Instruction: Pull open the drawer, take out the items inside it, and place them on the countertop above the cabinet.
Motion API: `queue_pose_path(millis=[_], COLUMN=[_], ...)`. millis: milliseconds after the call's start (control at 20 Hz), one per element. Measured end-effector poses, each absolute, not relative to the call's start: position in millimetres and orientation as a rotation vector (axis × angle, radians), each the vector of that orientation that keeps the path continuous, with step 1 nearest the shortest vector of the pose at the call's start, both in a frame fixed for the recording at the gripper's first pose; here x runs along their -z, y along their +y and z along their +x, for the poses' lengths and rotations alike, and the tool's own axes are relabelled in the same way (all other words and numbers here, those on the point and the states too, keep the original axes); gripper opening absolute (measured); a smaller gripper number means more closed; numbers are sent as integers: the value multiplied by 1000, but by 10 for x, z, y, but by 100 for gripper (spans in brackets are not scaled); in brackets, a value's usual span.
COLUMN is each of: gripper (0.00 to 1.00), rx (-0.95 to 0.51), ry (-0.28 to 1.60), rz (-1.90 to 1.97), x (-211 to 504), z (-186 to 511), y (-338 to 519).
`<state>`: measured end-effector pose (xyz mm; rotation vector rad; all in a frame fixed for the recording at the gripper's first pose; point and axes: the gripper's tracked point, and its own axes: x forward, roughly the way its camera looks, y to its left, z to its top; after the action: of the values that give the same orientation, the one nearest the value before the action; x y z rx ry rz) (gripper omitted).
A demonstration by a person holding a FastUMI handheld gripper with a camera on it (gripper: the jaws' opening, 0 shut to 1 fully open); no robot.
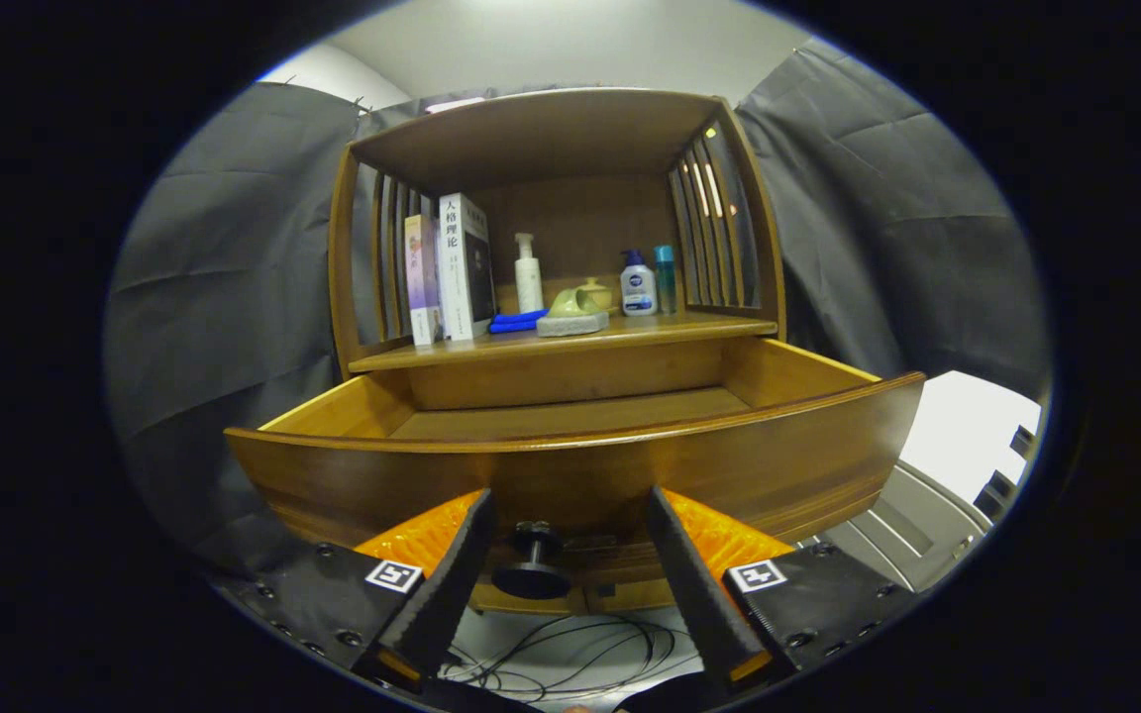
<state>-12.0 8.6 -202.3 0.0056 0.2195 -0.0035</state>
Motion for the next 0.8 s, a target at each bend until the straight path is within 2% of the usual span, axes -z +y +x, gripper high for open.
queue_pose_path(millis=[300,500,800], gripper=[98,98,98], rx=[4,-21,-12], ry=[221,302,280], rz=[-2,65,52], x=[2046,2186,2154], z=[-79,-33,220], y=[98,167,180])
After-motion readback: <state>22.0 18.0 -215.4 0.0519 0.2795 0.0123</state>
